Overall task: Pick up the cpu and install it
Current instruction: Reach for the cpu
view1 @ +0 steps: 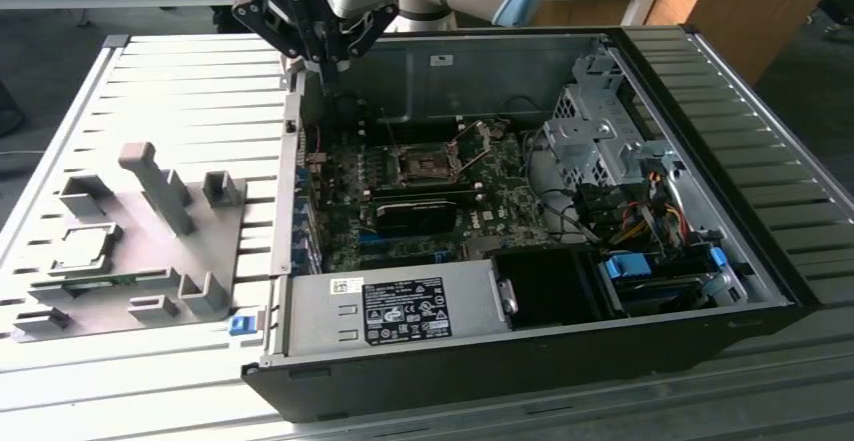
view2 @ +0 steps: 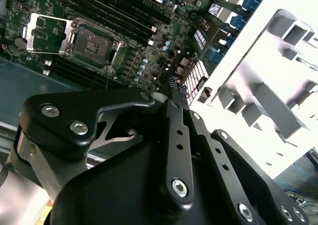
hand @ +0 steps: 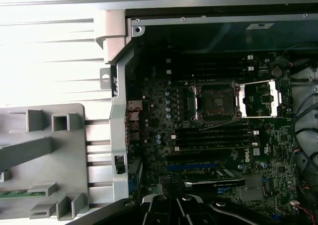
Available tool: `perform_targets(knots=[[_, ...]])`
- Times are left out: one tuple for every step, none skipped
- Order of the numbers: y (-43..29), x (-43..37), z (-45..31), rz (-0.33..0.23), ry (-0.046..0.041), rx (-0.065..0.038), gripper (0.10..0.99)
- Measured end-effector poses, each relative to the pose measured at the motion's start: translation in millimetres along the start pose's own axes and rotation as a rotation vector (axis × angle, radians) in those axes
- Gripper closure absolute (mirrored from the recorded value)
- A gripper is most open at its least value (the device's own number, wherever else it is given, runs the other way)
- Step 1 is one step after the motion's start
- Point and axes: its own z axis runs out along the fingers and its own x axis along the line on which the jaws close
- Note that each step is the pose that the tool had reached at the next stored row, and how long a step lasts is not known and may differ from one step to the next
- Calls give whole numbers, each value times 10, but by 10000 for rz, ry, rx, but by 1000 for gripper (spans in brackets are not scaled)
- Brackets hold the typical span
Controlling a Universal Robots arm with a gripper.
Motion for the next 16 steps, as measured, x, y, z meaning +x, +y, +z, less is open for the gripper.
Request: perform_targets(knots=[[0, 4, 0, 0, 0, 0, 980], [-1, 7, 0, 0, 0, 0, 980], [-1, 10, 0, 0, 0, 0, 980], [-1, 12, 0, 0, 0, 0, 980], [-1, 14, 0, 0, 0, 0, 980], [-1, 15, 0, -1, 0, 0, 980], [-1, 17, 0, 0, 1, 0, 980], [-1, 18, 0, 0, 0, 1, 980], [-1, 20, 1, 0, 0, 0, 980], [-2, 22, 1, 0, 0, 0, 980], [-2, 24, 1, 1, 0, 0, 980], [-2, 26, 2, 1, 0, 0, 980], [-2, 29, 1, 1, 0, 0, 980], [-2, 31, 1, 0, 0, 0, 980], [-3, 34, 2, 0, 0, 0, 980], [-3, 36, 2, 0, 0, 0, 980]])
